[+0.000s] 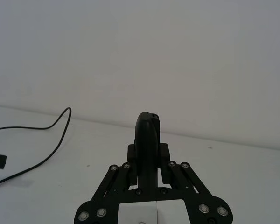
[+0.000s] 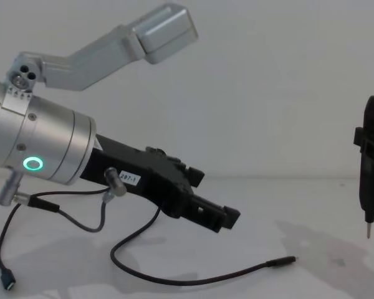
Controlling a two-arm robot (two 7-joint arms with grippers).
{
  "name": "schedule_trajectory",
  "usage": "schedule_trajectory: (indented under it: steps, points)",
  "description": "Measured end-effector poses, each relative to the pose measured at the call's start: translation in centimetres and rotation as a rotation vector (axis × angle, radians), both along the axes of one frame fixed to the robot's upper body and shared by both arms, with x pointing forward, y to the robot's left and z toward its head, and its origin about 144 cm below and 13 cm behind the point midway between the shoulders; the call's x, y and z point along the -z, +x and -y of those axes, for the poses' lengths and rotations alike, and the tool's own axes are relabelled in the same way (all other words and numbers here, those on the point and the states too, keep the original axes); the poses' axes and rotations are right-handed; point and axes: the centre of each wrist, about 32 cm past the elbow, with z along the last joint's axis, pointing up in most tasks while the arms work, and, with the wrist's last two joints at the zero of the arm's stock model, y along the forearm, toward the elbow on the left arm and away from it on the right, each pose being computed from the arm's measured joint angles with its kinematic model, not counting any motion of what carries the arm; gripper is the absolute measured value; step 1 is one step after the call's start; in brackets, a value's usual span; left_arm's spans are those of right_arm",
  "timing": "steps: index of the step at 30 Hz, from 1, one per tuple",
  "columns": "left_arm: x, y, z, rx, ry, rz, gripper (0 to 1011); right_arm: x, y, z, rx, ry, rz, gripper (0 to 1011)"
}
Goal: Pick up the data cable with the one hand.
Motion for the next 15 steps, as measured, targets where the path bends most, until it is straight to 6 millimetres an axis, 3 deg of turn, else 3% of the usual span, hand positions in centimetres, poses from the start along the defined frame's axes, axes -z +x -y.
schedule_trajectory:
  steps: [15]
  points:
    - [0.62,0.7,0.64,-0.016,0.039,-0.091,1002,0.0,0.0,0.0,0.0,0.0,0.0,268]
